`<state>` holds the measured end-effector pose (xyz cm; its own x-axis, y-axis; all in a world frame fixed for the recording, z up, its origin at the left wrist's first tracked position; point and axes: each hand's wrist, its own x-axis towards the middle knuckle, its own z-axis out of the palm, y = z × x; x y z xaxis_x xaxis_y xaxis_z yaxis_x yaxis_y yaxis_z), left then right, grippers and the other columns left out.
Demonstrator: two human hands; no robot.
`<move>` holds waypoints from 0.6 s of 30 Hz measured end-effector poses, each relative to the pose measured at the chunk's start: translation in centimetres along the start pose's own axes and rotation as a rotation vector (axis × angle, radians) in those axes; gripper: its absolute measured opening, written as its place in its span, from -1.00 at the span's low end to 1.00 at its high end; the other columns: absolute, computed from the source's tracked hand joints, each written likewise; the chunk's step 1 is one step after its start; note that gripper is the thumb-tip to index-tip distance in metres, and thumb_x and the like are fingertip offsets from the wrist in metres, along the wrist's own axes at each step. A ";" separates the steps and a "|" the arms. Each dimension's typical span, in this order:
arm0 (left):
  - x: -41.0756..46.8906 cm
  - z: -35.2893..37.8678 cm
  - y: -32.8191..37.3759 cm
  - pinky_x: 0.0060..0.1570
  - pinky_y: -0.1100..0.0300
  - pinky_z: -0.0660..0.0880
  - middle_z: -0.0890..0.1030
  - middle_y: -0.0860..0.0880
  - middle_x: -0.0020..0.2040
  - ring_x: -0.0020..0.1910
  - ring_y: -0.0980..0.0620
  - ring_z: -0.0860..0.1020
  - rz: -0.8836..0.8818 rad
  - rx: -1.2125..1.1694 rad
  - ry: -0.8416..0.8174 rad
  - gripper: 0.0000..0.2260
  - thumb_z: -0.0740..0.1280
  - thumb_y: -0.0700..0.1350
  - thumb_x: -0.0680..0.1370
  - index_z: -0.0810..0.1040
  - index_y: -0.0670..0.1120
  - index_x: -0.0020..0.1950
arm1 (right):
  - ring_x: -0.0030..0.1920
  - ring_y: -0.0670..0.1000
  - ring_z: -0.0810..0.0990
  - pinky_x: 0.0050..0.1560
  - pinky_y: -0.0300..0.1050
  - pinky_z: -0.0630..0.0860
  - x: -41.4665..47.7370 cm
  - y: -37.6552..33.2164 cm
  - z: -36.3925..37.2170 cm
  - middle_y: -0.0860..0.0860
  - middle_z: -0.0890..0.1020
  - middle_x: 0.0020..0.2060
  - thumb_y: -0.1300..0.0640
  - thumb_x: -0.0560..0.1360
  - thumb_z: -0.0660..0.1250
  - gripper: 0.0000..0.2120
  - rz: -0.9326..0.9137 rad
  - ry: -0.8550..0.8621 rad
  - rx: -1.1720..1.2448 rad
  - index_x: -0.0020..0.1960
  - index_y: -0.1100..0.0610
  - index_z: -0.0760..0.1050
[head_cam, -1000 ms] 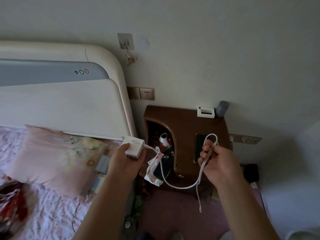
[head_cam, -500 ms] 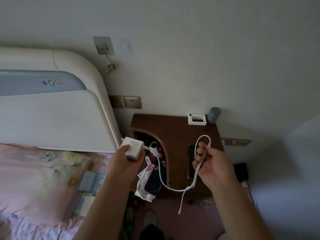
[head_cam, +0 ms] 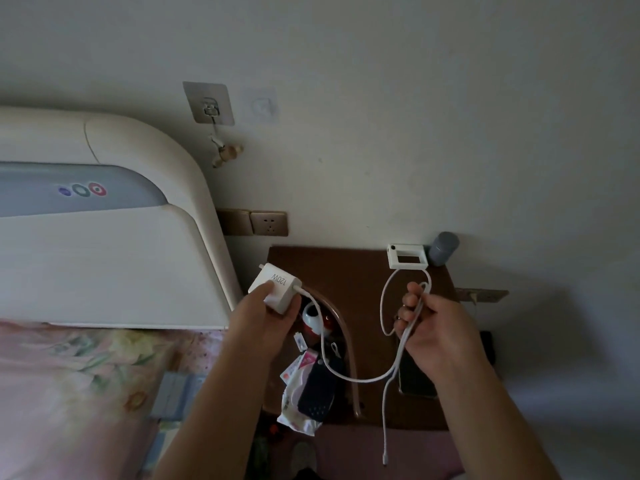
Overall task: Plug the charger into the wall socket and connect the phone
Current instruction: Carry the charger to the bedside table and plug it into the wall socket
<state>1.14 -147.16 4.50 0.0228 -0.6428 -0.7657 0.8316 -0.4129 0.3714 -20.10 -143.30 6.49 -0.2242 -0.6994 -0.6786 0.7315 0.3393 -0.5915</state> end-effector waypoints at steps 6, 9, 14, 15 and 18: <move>1.7 0.9 0.5 -0.11 0.04 0.56 0.45 -0.26 0.28 0.19 -0.21 0.51 -0.039 0.028 -0.010 -0.62 0.29 -0.29 0.53 0.32 -0.17 0.32 | -0.43 -0.05 0.37 -0.29 -0.15 0.30 0.7 -0.3 0.9 0.00 0.50 -0.44 0.21 0.60 0.10 -0.77 0.000 -0.007 -0.002 -0.07 0.16 0.53; 2.1 1.5 0.6 -0.28 0.08 0.58 0.47 -0.27 0.20 0.03 -0.17 0.57 -0.034 0.063 0.013 -0.57 0.39 -0.23 0.48 0.30 -0.14 0.28 | -0.43 -0.05 0.38 -0.30 -0.14 0.30 1.3 -0.4 1.1 0.00 0.50 -0.42 0.22 0.60 0.11 -0.77 0.003 -0.009 -0.019 -0.05 0.17 0.54; 2.4 2.1 0.4 -0.49 0.22 0.52 0.53 -0.20 -0.03 -0.21 -0.02 0.55 0.005 0.156 0.057 -0.53 0.53 -0.14 0.35 0.39 -0.20 0.13 | -0.44 -0.05 0.40 -0.30 -0.14 0.34 1.9 -0.7 1.1 0.00 0.53 -0.43 0.20 0.59 0.14 -0.79 0.040 -0.027 -0.073 -0.01 0.17 0.56; 2.5 2.2 0.4 -0.50 0.23 0.51 0.53 -0.18 -0.07 -0.25 0.01 0.54 0.005 0.171 0.048 -0.55 0.54 -0.13 0.34 0.40 -0.20 0.10 | -0.44 -0.05 0.41 -0.30 -0.14 0.34 1.9 -0.7 1.0 0.00 0.53 -0.44 0.20 0.59 0.15 -0.79 0.043 -0.027 -0.077 0.00 0.17 0.56; 3.1 2.4 0.4 -0.50 0.28 0.45 0.52 -0.14 -0.17 -0.34 0.08 0.49 -0.005 0.197 0.005 -0.60 0.50 -0.19 0.36 0.41 -0.19 0.10 | -0.43 -0.05 0.40 -0.29 -0.13 0.34 2.0 -0.7 0.9 -0.01 0.53 -0.46 0.20 0.58 0.15 -0.79 0.056 -0.025 -0.091 0.01 0.17 0.56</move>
<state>0.20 -150.85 3.58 0.0221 -0.6372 -0.7704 0.7071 -0.5348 0.4626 -20.43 -145.52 5.91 -0.1675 -0.6928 -0.7014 0.6809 0.4332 -0.5905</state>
